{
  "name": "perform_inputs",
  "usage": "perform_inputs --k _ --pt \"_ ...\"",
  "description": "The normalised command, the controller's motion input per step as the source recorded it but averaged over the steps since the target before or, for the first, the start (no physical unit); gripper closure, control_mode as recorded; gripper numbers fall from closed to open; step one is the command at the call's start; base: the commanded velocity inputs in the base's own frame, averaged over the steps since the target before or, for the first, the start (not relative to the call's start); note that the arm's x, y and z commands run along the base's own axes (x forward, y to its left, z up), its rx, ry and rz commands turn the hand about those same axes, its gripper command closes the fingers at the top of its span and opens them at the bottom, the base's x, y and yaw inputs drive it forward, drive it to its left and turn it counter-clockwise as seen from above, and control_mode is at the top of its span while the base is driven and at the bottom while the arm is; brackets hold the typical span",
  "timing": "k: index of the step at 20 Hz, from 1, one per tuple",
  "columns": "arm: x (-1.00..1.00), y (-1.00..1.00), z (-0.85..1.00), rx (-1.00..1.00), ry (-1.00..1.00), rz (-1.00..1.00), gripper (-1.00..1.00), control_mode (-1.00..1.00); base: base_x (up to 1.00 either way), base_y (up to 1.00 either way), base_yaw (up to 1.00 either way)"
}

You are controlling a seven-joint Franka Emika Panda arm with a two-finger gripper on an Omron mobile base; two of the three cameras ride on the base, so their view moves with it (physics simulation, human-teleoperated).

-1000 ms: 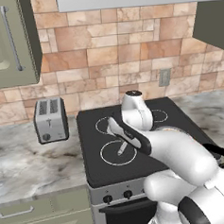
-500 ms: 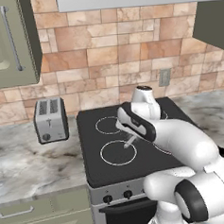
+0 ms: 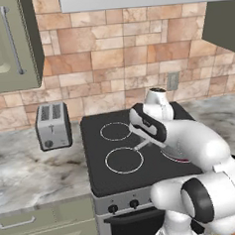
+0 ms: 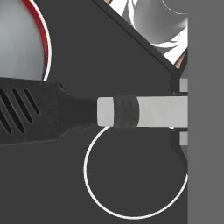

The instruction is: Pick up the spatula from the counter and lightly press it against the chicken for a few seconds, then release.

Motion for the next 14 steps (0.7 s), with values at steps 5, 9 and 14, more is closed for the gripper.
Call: perform_inputs --k 5,9,14 --pt "0.11 -0.32 0.00 0.01 0.07 -0.13 1.00 -1.00 0.00 0.00 0.00" --pt "0.14 -0.39 0.00 0.01 0.08 -0.12 1.00 -1.00 0.00 0.00 0.00" --pt "0.17 -0.32 0.00 0.02 0.07 -0.10 1.00 -1.00 0.00 0.00 0.00"
